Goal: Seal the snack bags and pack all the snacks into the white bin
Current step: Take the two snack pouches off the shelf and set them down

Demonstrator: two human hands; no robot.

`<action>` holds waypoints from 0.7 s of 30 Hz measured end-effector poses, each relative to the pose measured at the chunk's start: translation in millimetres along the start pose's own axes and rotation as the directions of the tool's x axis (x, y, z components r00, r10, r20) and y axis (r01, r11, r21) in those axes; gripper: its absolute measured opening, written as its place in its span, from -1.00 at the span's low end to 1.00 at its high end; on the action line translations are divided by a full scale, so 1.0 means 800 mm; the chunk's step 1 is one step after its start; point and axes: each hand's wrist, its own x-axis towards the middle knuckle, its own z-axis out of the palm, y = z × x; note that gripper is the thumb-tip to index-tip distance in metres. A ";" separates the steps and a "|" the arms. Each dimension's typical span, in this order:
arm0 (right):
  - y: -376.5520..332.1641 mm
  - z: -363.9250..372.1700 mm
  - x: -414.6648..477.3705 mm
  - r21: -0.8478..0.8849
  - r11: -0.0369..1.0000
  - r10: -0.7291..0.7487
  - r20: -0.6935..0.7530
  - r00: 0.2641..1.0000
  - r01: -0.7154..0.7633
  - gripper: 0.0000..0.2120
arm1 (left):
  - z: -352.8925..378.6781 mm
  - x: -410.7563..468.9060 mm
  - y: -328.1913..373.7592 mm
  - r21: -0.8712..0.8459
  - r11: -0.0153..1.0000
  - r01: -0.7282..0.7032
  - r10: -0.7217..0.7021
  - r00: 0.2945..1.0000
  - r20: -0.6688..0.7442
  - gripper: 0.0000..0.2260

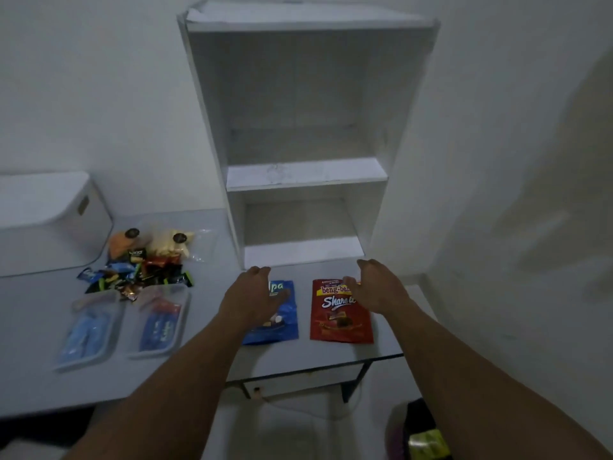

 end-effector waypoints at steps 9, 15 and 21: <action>0.054 0.098 0.118 -0.061 0.995 -0.057 0.225 0.973 0.073 -0.39 | 0.099 0.087 -0.057 0.010 0.982 0.189 -0.189 0.979 0.075 -0.45; 0.089 0.148 0.155 -0.154 0.983 -0.051 0.307 0.950 0.103 -0.12 | 0.144 0.123 -0.068 0.075 0.961 0.267 -0.275 0.950 0.146 -0.28; 0.102 0.165 0.171 -0.210 0.975 -0.020 0.257 0.966 0.076 0.03 | 0.178 0.124 -0.087 0.077 0.908 0.412 -0.416 0.908 0.051 -0.09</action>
